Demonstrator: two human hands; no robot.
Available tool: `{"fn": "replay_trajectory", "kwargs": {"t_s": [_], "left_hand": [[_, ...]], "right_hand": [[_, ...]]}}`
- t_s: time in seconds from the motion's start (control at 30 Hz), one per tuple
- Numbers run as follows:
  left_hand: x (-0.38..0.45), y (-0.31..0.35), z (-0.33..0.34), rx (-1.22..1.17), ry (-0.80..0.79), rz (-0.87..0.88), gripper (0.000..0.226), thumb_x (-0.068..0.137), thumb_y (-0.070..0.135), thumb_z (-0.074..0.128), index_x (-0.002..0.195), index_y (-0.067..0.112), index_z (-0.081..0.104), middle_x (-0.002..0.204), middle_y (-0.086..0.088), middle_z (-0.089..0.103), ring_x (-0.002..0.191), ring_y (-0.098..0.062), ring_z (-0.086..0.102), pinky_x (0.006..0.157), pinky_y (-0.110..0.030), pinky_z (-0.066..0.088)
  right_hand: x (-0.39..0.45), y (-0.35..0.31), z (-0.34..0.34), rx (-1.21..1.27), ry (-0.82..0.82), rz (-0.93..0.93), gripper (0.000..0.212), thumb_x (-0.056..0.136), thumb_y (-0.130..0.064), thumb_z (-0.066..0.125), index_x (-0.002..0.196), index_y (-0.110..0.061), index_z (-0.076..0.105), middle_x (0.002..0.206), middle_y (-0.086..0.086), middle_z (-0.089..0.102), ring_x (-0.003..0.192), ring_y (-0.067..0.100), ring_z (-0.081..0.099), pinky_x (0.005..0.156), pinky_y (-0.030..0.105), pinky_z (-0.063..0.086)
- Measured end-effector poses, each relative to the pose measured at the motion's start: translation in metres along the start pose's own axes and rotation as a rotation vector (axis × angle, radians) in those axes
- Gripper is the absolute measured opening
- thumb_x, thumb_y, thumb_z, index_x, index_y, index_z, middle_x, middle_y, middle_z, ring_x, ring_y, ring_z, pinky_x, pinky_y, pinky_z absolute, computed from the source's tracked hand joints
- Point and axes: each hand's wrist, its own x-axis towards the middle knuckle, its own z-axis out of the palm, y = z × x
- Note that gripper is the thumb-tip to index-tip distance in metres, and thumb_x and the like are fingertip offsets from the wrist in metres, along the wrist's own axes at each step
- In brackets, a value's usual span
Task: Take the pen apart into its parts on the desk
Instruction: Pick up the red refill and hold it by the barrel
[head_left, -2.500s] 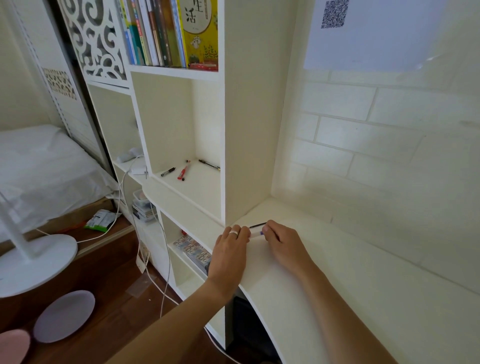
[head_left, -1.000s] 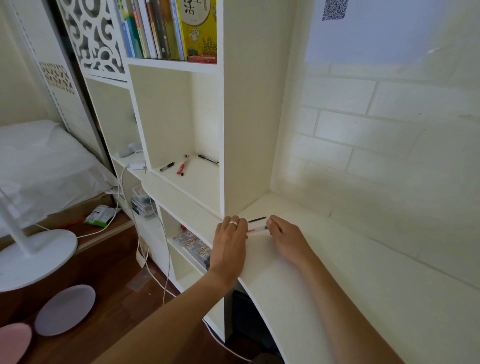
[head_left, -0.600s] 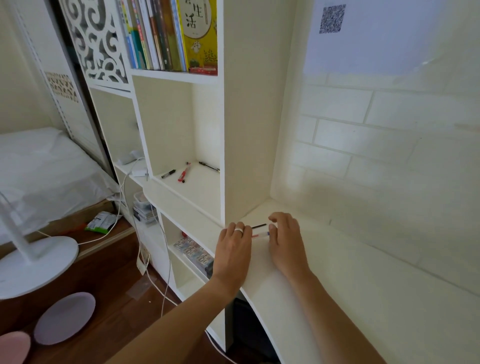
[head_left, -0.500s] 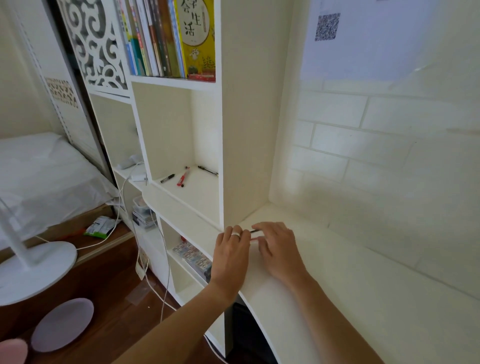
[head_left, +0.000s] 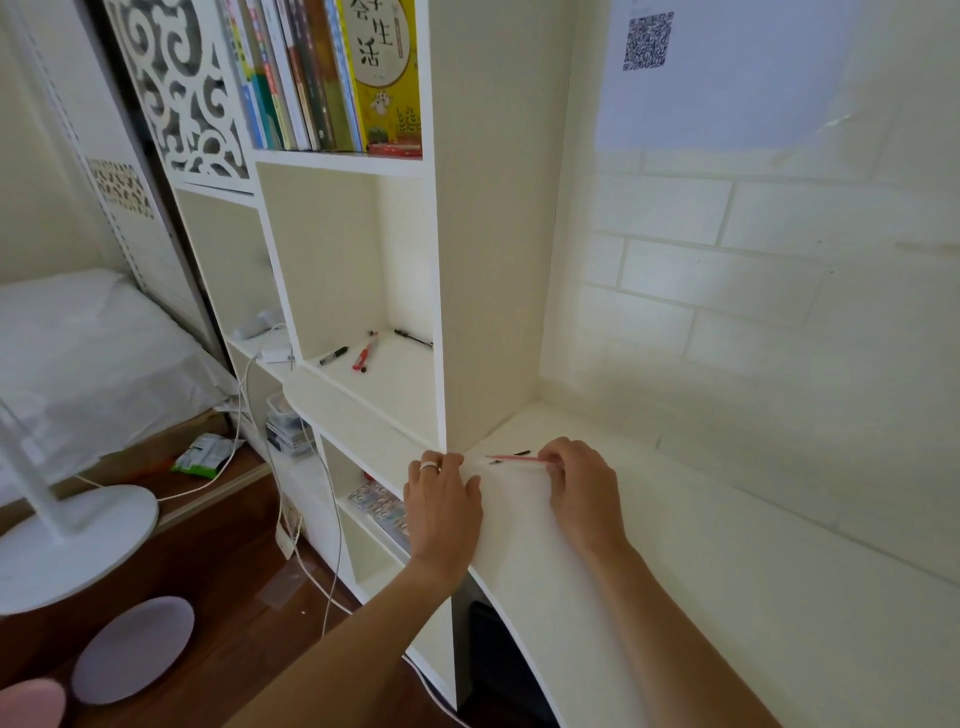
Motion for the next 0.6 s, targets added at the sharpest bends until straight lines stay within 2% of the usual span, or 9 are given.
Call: {"fn": "replay_trajectory", "kwargs": {"t_s": [0.2,0.33,0.4,0.5,0.6], "left_hand": [[0.0072,0.0019,0.0016,0.016,-0.02,0.008,0.019,0.092,0.013,0.058,0.111,0.011,0.061,0.11,-0.007,0.059,0.101,-0.026,0.047,0.09,-0.04,0.045],[0.0084,0.0044,0.0016,0.011,-0.007,0.033,0.007,0.091,0.008,0.058,0.095,0.014,0.058,0.094,-0.004,0.062,0.09,-0.024,0.047,0.079,-0.04,0.047],[0.0074,0.0051,0.0031,-0.007,-0.004,0.04,0.013,0.091,0.002,0.055,0.09,0.015,0.054,0.085,-0.004,0.061,0.086,-0.024,0.046,0.074,-0.039,0.046],[0.004,0.0041,0.0072,-0.092,-0.002,0.043,0.026,0.089,-0.008,0.051,0.1,0.014,0.057,0.096,-0.004,0.059,0.093,-0.022,0.044,0.079,-0.037,0.048],[0.0019,0.0,0.01,-0.179,-0.011,0.032,0.035,0.089,-0.012,0.048,0.109,0.012,0.061,0.108,-0.004,0.054,0.103,-0.017,0.041,0.086,-0.028,0.045]], "right_hand": [[0.0011,-0.0001,0.002,-0.004,-0.042,0.017,0.023,0.09,0.001,0.058,0.099,-0.017,0.07,0.097,0.0,0.069,0.093,0.025,0.064,0.085,0.042,0.053],[0.0021,0.0001,0.0018,-0.011,-0.051,0.022,0.024,0.091,0.001,0.057,0.1,-0.017,0.07,0.1,0.0,0.069,0.097,0.024,0.063,0.087,0.042,0.052],[0.0019,0.0004,0.0017,-0.015,-0.05,0.022,0.025,0.091,0.001,0.057,0.1,-0.018,0.07,0.101,0.0,0.069,0.098,0.024,0.063,0.088,0.042,0.052],[0.0023,0.0005,0.0024,-0.022,-0.05,0.013,0.025,0.09,0.001,0.058,0.099,-0.018,0.07,0.102,0.0,0.069,0.097,0.024,0.063,0.088,0.043,0.052],[0.002,-0.0001,0.0029,-0.024,-0.064,-0.003,0.024,0.091,0.0,0.059,0.098,-0.02,0.07,0.104,-0.002,0.068,0.099,0.023,0.063,0.09,0.042,0.051]]}}
